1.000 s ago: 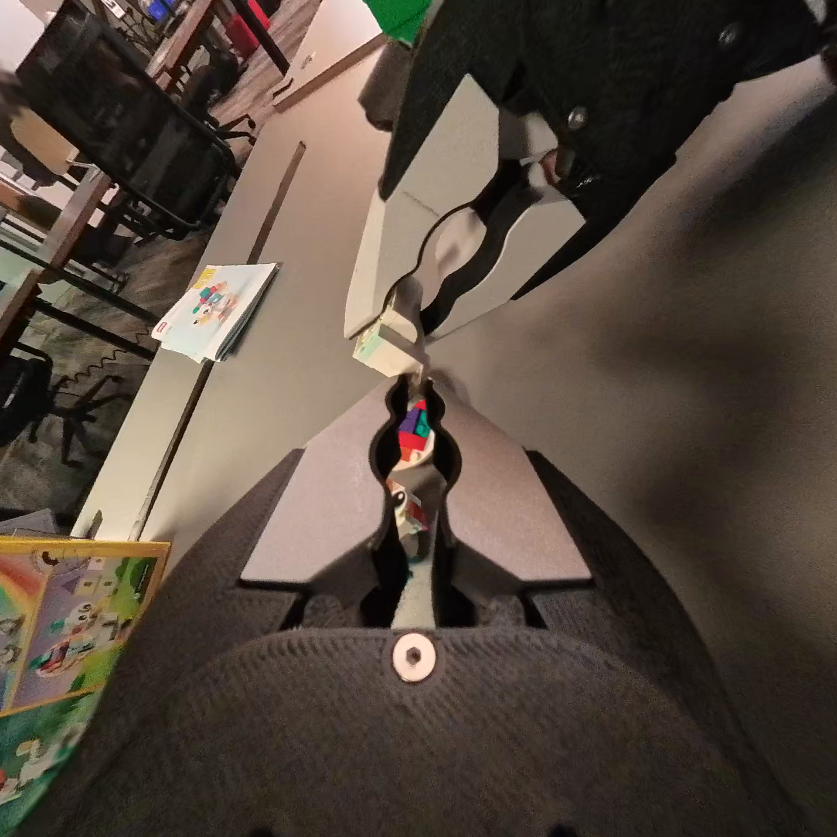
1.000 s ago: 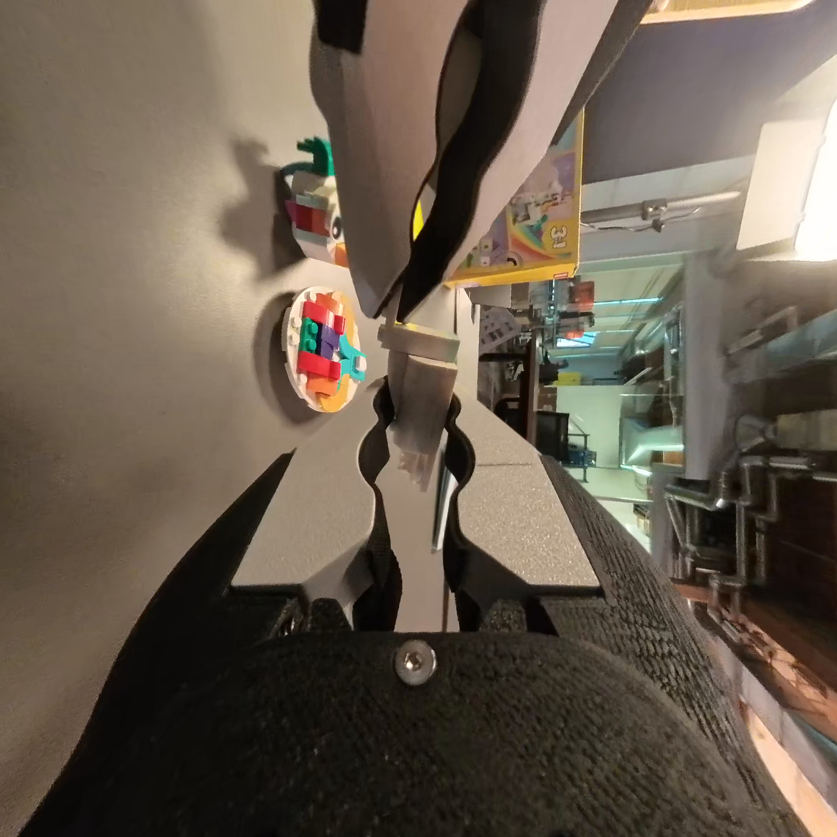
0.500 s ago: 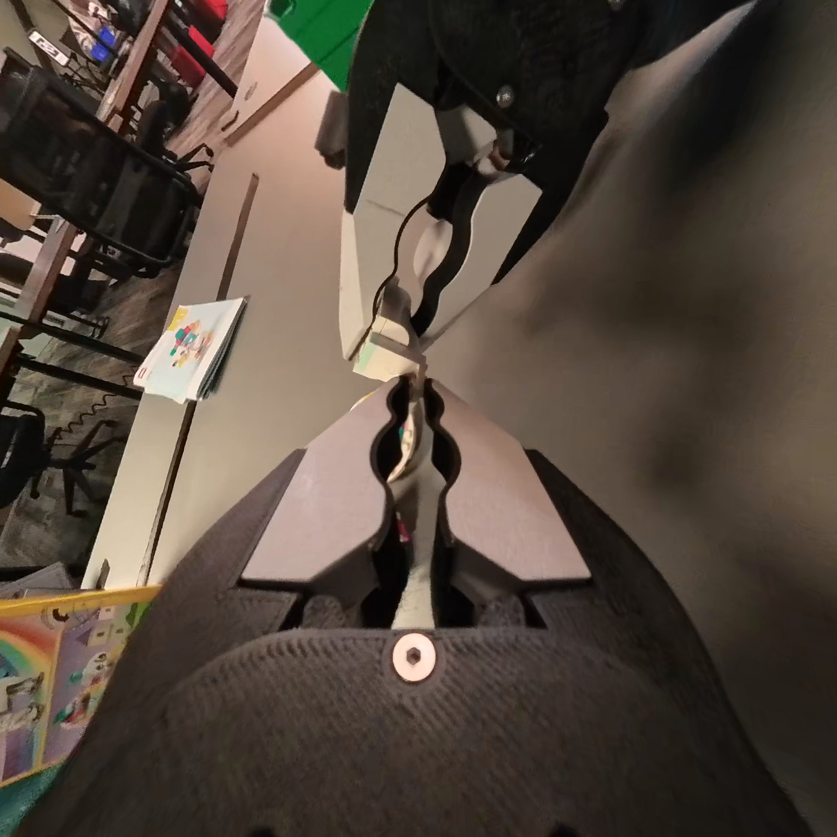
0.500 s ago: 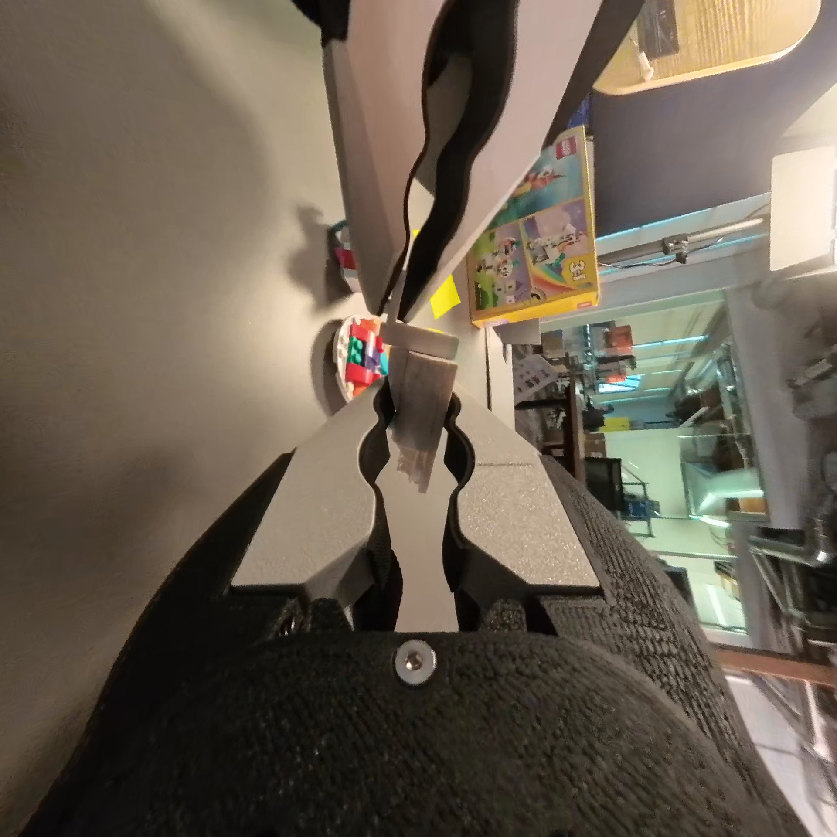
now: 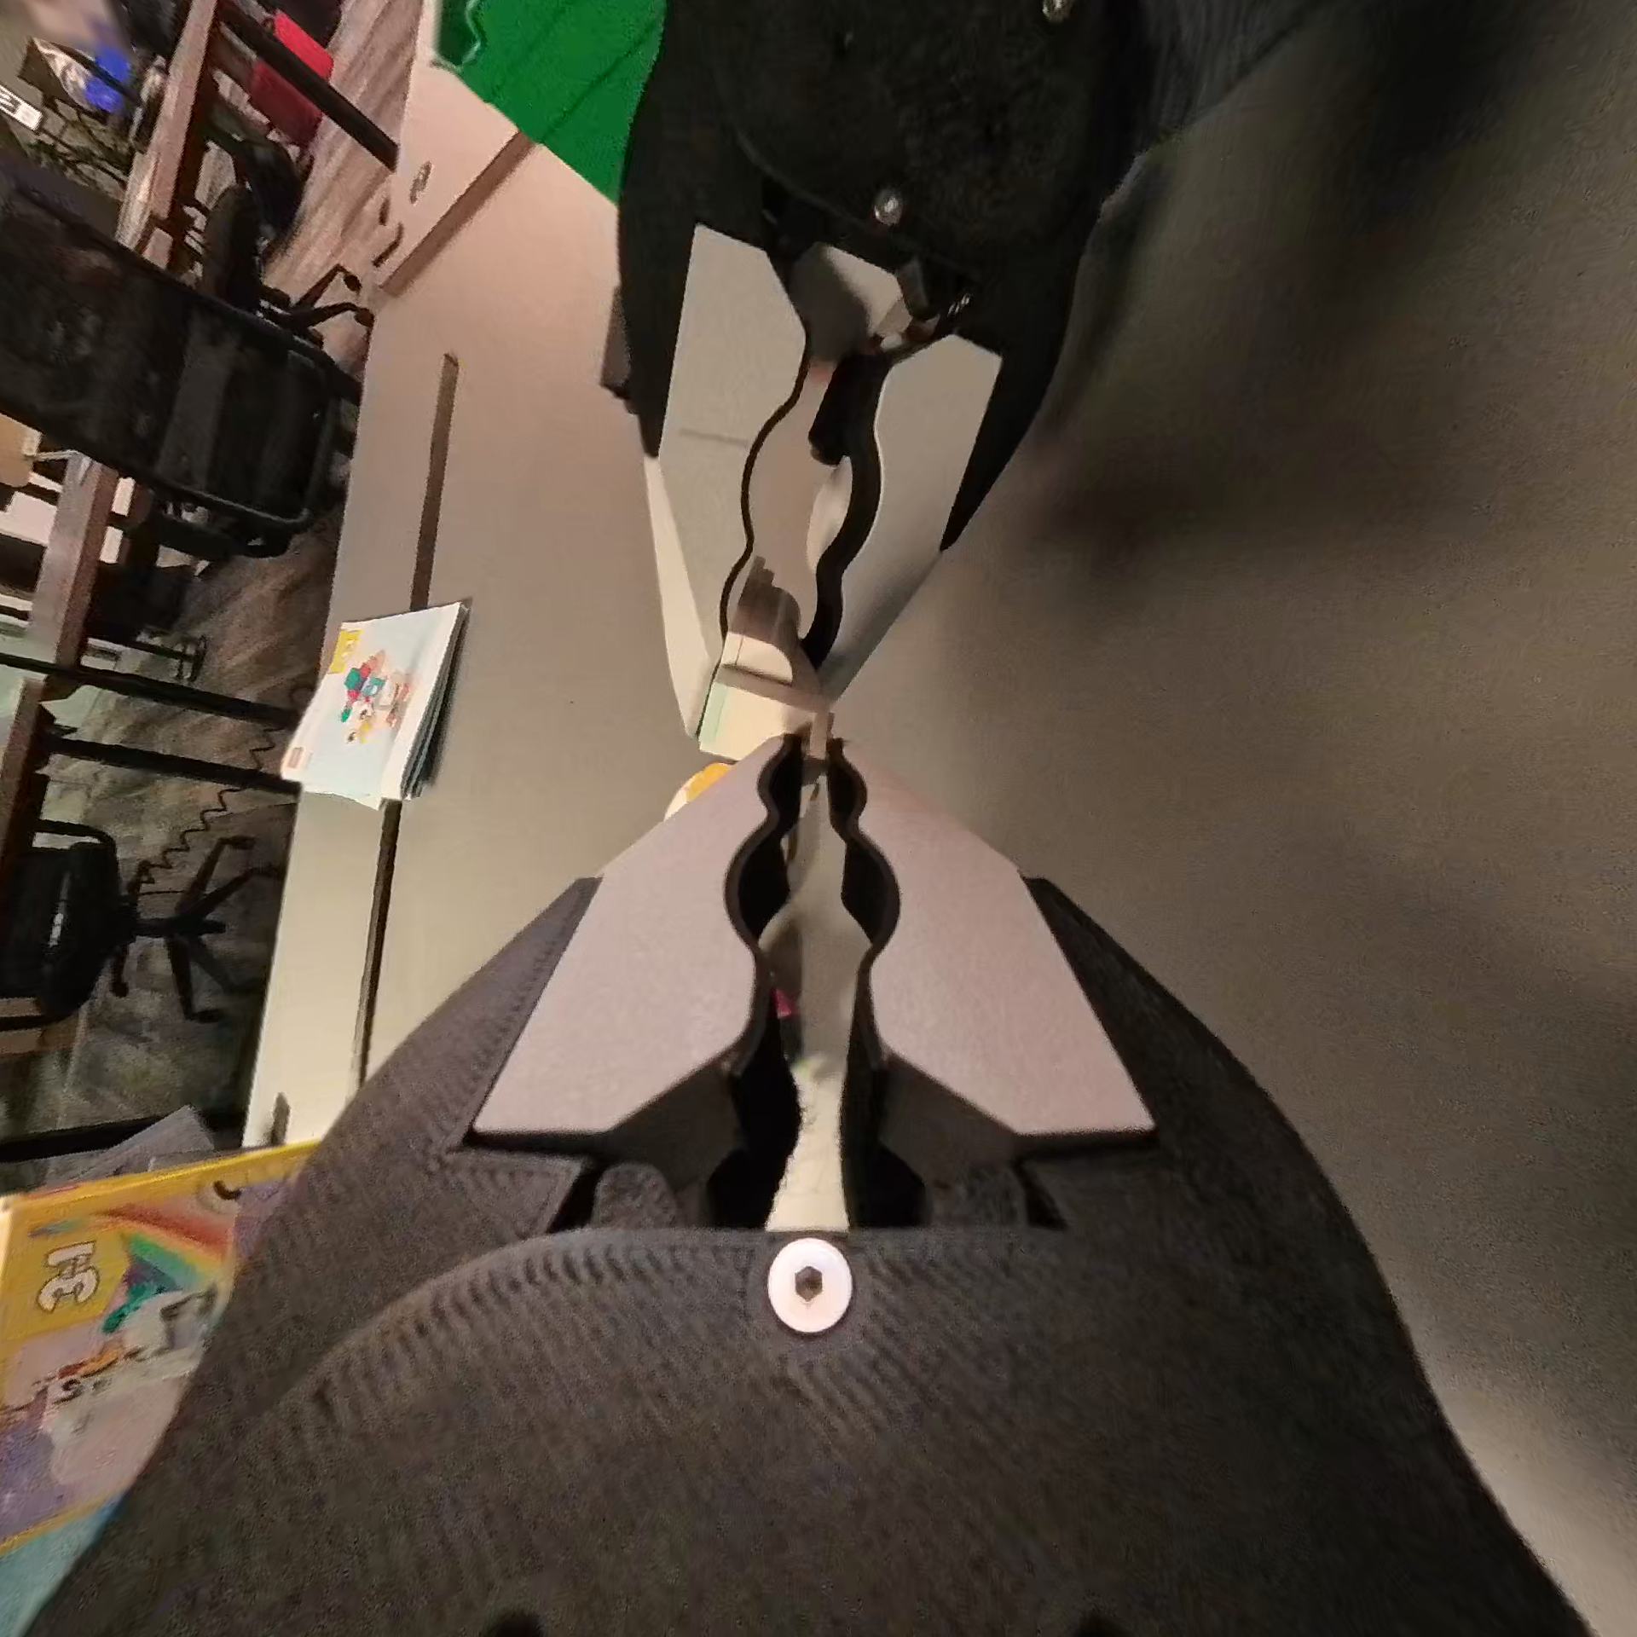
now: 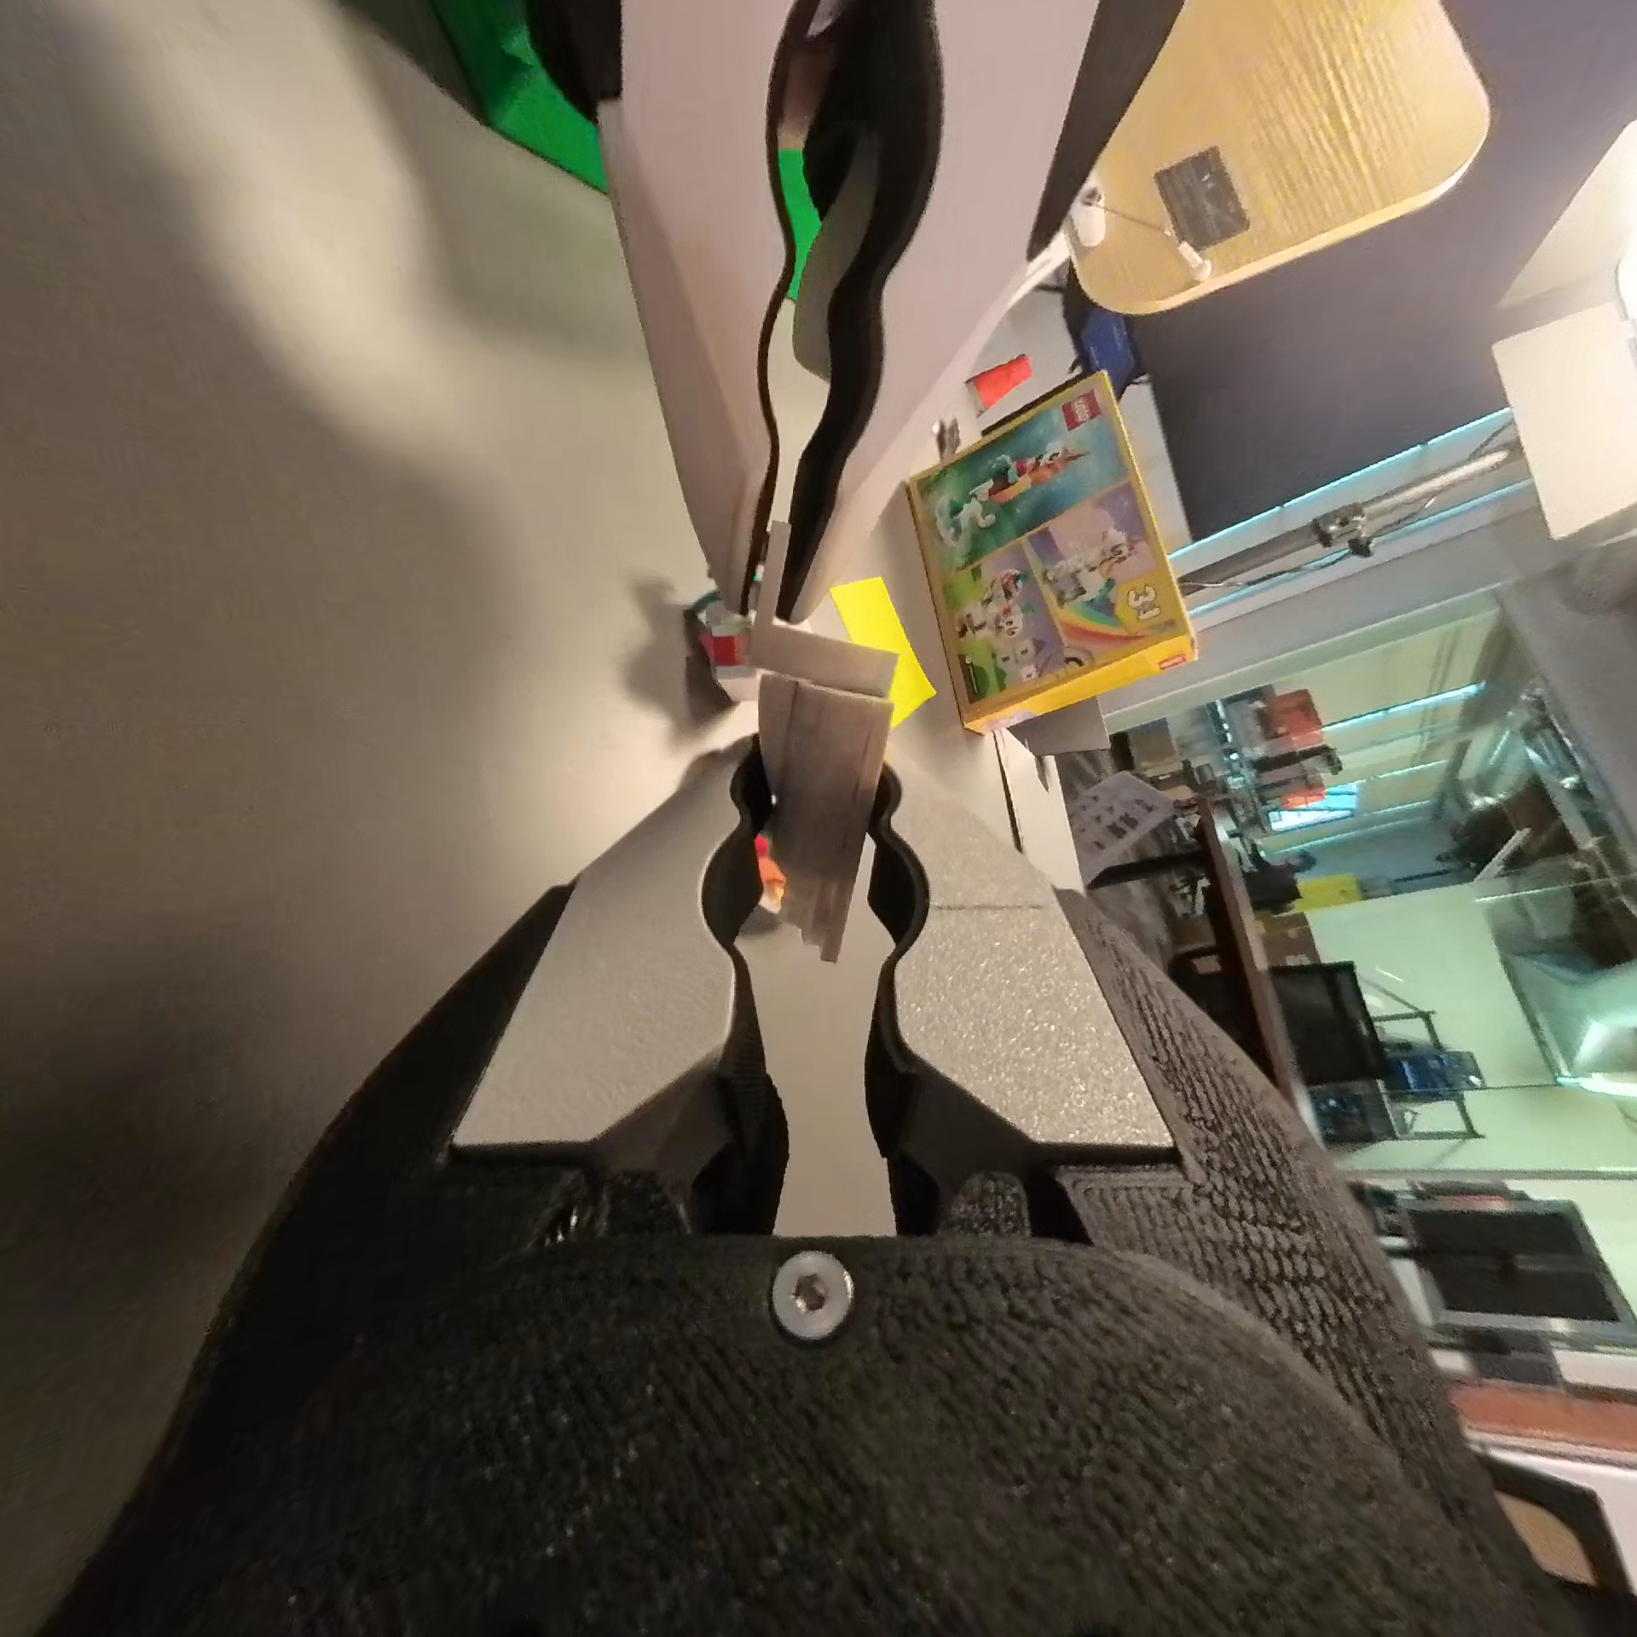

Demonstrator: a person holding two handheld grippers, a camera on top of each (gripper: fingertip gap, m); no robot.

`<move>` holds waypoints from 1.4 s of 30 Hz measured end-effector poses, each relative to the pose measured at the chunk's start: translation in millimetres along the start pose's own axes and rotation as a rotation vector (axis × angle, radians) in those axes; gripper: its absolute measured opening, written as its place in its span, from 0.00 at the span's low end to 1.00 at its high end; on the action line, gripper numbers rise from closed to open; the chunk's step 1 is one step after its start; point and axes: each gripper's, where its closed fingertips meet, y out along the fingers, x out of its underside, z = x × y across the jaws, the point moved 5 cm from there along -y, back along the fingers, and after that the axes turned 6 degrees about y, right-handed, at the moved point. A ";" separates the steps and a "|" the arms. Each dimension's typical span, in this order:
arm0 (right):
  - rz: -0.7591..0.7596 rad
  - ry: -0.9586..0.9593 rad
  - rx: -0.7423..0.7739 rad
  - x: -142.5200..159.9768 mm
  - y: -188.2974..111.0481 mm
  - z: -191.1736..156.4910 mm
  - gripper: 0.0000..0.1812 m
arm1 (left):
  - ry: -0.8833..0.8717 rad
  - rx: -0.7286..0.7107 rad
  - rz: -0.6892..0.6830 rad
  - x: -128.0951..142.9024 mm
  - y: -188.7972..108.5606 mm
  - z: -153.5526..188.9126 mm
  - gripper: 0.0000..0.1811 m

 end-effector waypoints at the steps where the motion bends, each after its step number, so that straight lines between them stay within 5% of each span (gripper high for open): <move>1: 0.001 0.012 -0.003 -2.3 -0.5 0.1 0.10 | -0.008 0.006 0.006 0.5 -2.0 -0.1 0.03; 5: 0.002 0.037 0.003 -10.5 -5.2 3.9 0.10 | -0.062 0.014 0.064 -4.7 -11.2 -2.5 0.03; 8: -0.100 0.008 0.079 -4.2 -4.0 13.8 0.10 | -0.306 0.031 0.111 0.0 -1.5 -13.5 0.04; 14: -0.158 -0.127 0.221 -3.6 -8.2 24.2 0.10 | -0.652 0.024 0.272 -0.4 10.0 -33.7 0.21; 21: -0.236 -0.271 0.330 -6.2 -11.2 30.3 0.10 | -0.761 0.026 0.278 -3.3 17.0 -39.7 0.08; 32: -0.062 -0.236 0.282 -7.5 -11.8 17.2 0.11 | -0.737 0.029 0.193 -12.0 10.4 -28.7 0.08; 40: 0.077 -0.251 0.196 -41.6 -3.7 -11.6 0.10 | -0.804 0.034 0.169 -8.2 -25.6 7.5 0.08; 42: -0.136 -0.249 0.252 -7.1 -5.6 5.0 0.10 | -0.808 -0.086 0.100 8.4 -62.7 11.5 0.00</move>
